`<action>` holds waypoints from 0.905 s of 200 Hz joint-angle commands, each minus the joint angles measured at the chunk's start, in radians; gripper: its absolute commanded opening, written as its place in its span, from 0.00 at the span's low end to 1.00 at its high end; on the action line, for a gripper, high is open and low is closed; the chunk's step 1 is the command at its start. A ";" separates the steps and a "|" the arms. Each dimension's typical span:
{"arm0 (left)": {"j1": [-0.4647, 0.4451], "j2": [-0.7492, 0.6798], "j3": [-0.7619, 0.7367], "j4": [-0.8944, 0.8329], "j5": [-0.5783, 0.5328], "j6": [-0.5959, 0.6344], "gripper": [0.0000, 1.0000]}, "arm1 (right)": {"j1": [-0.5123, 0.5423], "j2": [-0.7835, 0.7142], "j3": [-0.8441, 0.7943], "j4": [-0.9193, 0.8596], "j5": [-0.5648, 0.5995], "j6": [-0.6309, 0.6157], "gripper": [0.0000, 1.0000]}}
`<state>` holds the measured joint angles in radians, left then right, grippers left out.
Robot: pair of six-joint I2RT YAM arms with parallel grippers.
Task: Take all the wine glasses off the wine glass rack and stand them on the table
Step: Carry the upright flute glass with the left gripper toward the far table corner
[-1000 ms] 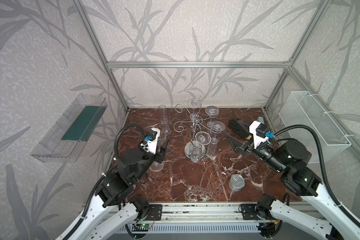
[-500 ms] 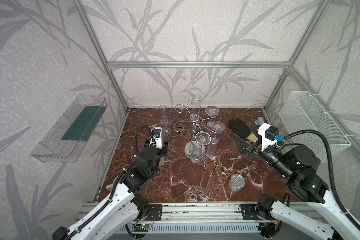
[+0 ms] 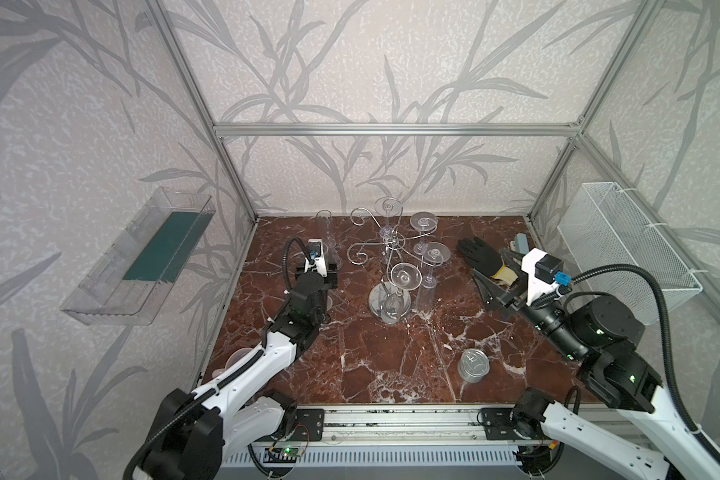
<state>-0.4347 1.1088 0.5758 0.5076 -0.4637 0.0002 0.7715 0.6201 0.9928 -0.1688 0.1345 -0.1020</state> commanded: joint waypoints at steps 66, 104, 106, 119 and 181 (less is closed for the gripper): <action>0.075 0.222 0.079 0.346 0.057 -0.012 0.46 | 0.005 -0.013 0.010 -0.022 0.040 -0.003 0.79; 0.095 0.316 0.082 0.436 0.054 -0.018 0.45 | 0.005 -0.024 0.010 -0.032 0.053 -0.001 0.79; 0.097 0.320 0.082 0.440 0.053 -0.019 0.45 | 0.005 -0.025 0.011 -0.032 0.054 -0.001 0.79; 0.100 0.350 0.082 0.462 0.053 -0.017 0.46 | 0.005 -0.029 0.010 -0.036 0.062 -0.003 0.79; 0.105 0.485 0.083 0.564 0.044 -0.037 0.43 | 0.005 -0.024 0.004 -0.045 0.080 0.004 0.79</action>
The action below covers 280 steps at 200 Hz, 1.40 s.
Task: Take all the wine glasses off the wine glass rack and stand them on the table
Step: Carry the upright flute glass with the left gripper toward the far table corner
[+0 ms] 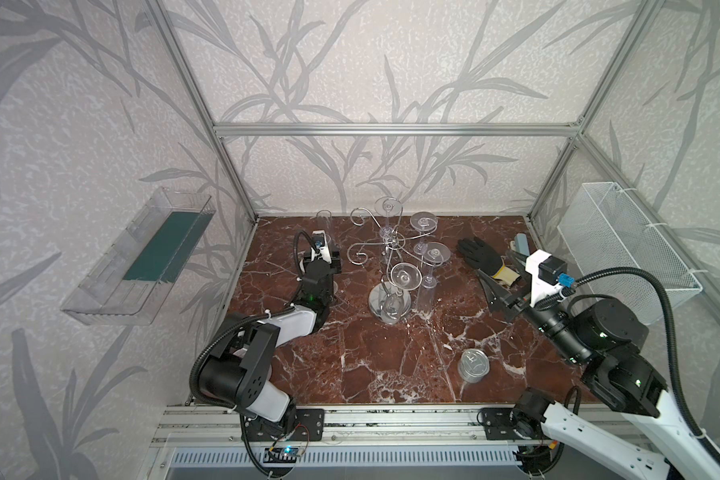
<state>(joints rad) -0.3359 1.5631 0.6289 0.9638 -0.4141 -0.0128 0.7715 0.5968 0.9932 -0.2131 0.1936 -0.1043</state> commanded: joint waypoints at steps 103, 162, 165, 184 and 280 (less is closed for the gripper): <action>0.006 0.149 0.019 0.211 -0.038 -0.022 0.43 | 0.005 0.016 -0.012 0.015 0.030 0.011 0.79; 0.006 0.174 0.002 0.228 -0.051 0.002 0.45 | 0.005 0.013 -0.018 0.015 0.035 0.012 0.79; 0.006 0.174 0.000 0.229 -0.052 0.003 0.46 | 0.005 0.013 -0.018 0.015 0.035 0.014 0.79; 0.006 0.171 -0.007 0.231 -0.061 0.014 0.49 | 0.005 0.008 -0.021 0.015 0.036 0.015 0.79; 0.005 0.149 -0.028 0.221 -0.063 0.027 0.75 | 0.005 -0.024 -0.033 0.009 0.043 0.024 0.79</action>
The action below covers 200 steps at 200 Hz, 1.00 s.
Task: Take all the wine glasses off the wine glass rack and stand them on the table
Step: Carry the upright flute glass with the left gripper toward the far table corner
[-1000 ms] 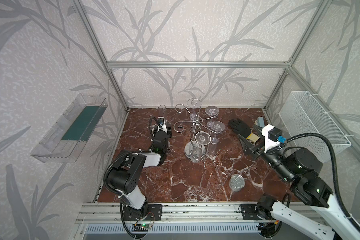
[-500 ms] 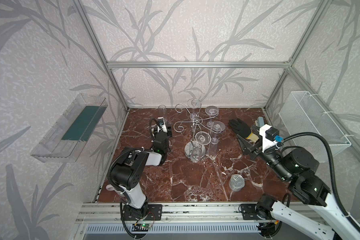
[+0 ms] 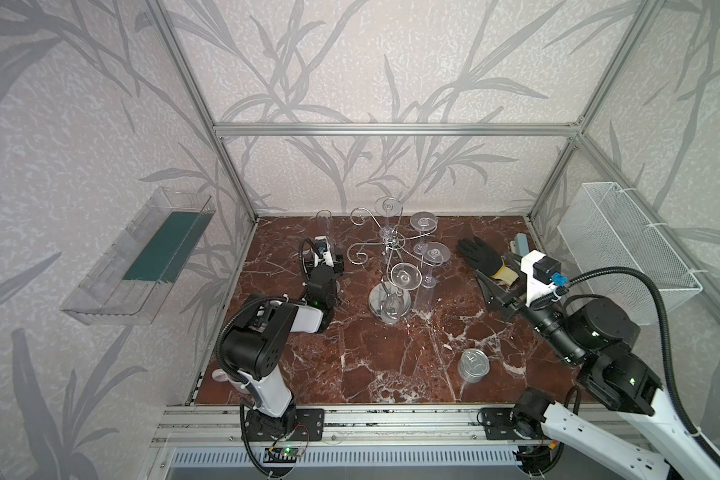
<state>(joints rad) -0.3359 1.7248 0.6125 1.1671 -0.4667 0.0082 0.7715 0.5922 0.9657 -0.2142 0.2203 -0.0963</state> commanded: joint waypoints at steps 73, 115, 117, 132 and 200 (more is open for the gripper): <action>0.004 -0.126 -0.047 -0.041 -0.017 0.014 0.87 | 0.005 -0.015 -0.008 0.017 0.012 0.016 0.79; 0.001 -0.192 -0.089 -0.050 -0.024 0.012 0.96 | 0.005 -0.006 -0.007 0.024 0.007 0.016 0.79; 0.001 -0.196 -0.091 -0.052 -0.023 0.011 0.97 | 0.005 -0.006 -0.008 0.025 0.007 0.015 0.79; -0.002 -0.243 -0.098 -0.079 -0.021 0.004 0.99 | 0.005 -0.007 -0.006 0.023 0.004 0.017 0.79; -0.003 -0.532 -0.091 -0.354 -0.014 -0.042 0.99 | 0.005 -0.022 -0.010 0.007 0.011 0.043 0.79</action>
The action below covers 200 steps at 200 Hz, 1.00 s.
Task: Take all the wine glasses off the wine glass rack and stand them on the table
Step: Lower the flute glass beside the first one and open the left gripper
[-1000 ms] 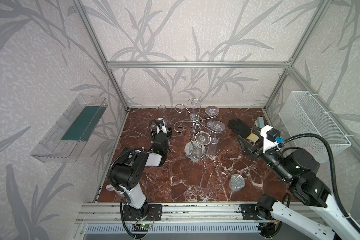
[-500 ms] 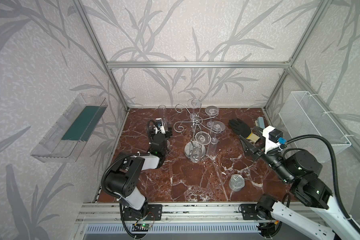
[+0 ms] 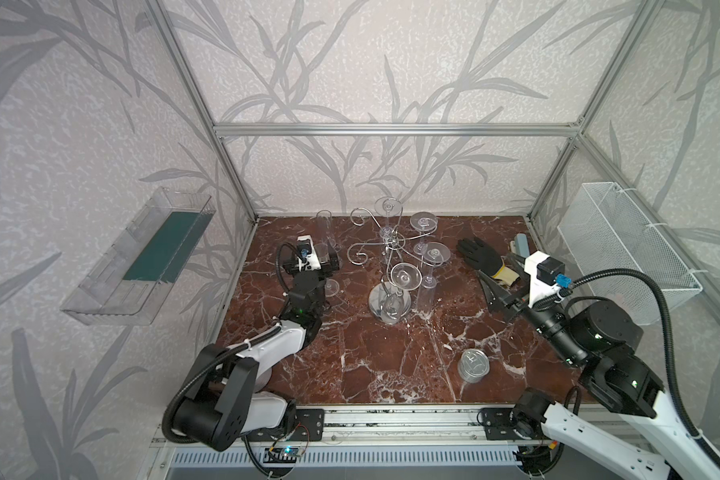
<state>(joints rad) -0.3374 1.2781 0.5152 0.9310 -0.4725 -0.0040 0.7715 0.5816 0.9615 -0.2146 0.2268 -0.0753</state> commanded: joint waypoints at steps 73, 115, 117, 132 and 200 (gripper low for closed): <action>0.001 -0.328 0.092 -0.482 -0.007 -0.058 0.99 | 0.005 0.037 0.063 -0.101 0.027 0.127 0.79; 0.003 -0.407 0.137 -0.632 0.048 -0.064 0.99 | 0.005 0.080 0.104 -0.143 0.010 0.181 0.80; 0.003 -0.412 0.137 -0.635 0.051 -0.065 0.99 | 0.005 0.081 0.106 -0.144 0.010 0.183 0.80; 0.003 -0.439 0.137 -0.651 0.061 -0.074 0.99 | 0.005 0.092 0.115 -0.151 0.011 0.200 0.80; 0.003 -0.517 0.131 -0.729 0.104 -0.118 0.99 | 0.002 0.190 0.195 -0.202 -0.042 0.331 0.82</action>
<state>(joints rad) -0.3370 0.7815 0.6258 0.2481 -0.3901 -0.0879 0.7715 0.7315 1.0966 -0.3847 0.2176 0.1650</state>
